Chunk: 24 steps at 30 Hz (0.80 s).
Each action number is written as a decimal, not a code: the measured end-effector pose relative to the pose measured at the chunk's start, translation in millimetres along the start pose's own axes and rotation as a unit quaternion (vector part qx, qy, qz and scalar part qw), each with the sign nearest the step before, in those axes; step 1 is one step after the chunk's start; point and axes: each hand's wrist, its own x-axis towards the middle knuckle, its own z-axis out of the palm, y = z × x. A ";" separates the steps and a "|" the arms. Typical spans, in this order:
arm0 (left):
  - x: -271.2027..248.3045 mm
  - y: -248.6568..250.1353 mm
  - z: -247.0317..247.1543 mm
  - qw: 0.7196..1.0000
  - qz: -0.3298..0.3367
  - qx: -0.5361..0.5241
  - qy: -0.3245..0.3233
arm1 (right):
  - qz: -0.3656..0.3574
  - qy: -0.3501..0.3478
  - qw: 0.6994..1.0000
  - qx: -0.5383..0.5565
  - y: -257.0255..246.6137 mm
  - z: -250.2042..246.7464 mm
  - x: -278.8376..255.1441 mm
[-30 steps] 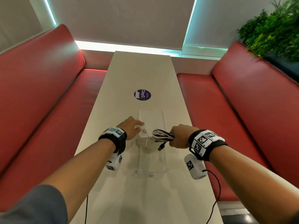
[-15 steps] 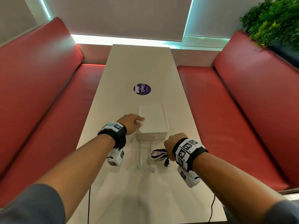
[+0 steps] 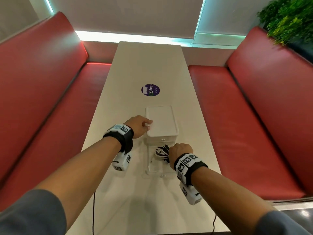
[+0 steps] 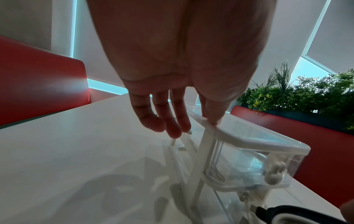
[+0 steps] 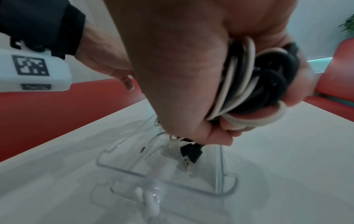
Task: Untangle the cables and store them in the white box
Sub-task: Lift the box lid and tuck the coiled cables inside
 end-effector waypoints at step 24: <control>1.0 2.1 -1.7 1.000 -0.006 0.022 -0.015 | 0.034 -0.053 0.997 0.035 -39.0 6.7 33.2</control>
